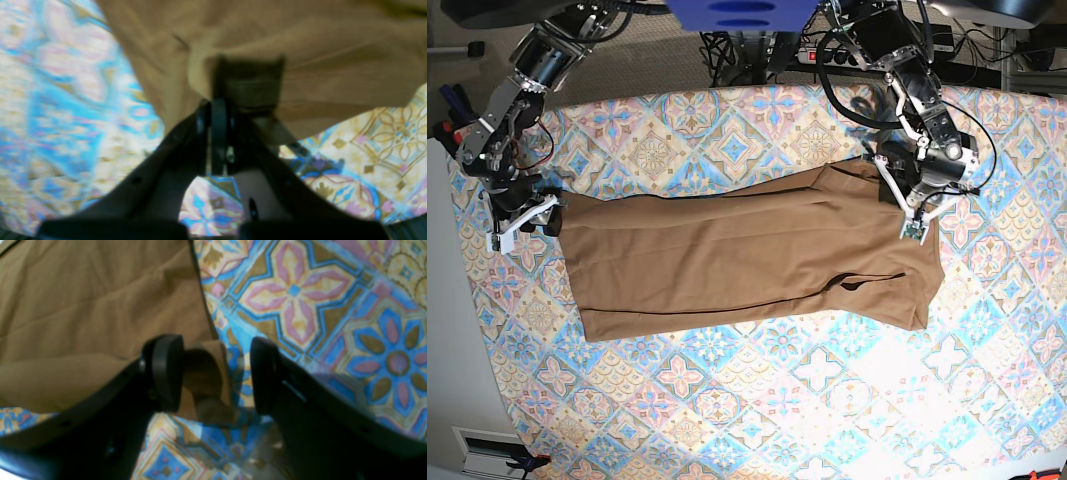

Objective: Layout the t-shirt on the table in an organized manner, then fold the t-shirt properly
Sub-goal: 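Drag the grasped side edge toward the shoulder with the left gripper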

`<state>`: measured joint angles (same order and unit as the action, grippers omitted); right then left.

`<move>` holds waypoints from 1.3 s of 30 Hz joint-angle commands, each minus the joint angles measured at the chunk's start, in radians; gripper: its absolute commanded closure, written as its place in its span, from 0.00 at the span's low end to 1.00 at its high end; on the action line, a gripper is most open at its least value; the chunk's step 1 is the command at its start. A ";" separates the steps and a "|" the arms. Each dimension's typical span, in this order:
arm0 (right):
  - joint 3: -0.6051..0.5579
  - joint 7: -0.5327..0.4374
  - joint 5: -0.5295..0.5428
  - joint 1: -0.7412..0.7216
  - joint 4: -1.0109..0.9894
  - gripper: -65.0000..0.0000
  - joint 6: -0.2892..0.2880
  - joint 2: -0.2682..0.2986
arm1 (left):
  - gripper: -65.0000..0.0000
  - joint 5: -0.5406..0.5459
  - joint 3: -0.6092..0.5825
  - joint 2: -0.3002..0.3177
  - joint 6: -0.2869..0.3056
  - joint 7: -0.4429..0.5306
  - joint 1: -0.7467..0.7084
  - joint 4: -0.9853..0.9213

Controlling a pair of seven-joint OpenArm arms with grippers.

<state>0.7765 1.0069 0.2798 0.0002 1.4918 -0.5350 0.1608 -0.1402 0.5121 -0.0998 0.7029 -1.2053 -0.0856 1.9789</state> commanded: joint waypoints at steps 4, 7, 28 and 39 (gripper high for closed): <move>0.001 -0.021 0.011 -0.015 0.022 0.52 -0.004 0.016 | 1.00 0.000 -0.003 -0.016 -0.005 -0.066 0.019 0.079; 0.001 -0.021 0.011 -0.015 0.022 0.52 -0.004 0.016 | 1.00 0.001 -0.003 -0.016 -0.005 -0.115 0.022 0.087; -0.001 -0.018 0.011 -0.015 0.022 0.52 -0.004 0.016 | 0.50 0.000 -0.003 -0.016 -0.005 -0.115 0.083 0.087; -0.001 -0.018 0.011 -0.015 0.022 0.52 -0.004 0.015 | 0.50 0.109 -0.053 -0.022 -0.005 -0.117 0.076 0.104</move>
<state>0.7731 1.0077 0.2764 0.0006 1.4918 -0.5346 0.1604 -0.0383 0.4625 -0.1215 0.6994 -1.3296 -0.0162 2.0705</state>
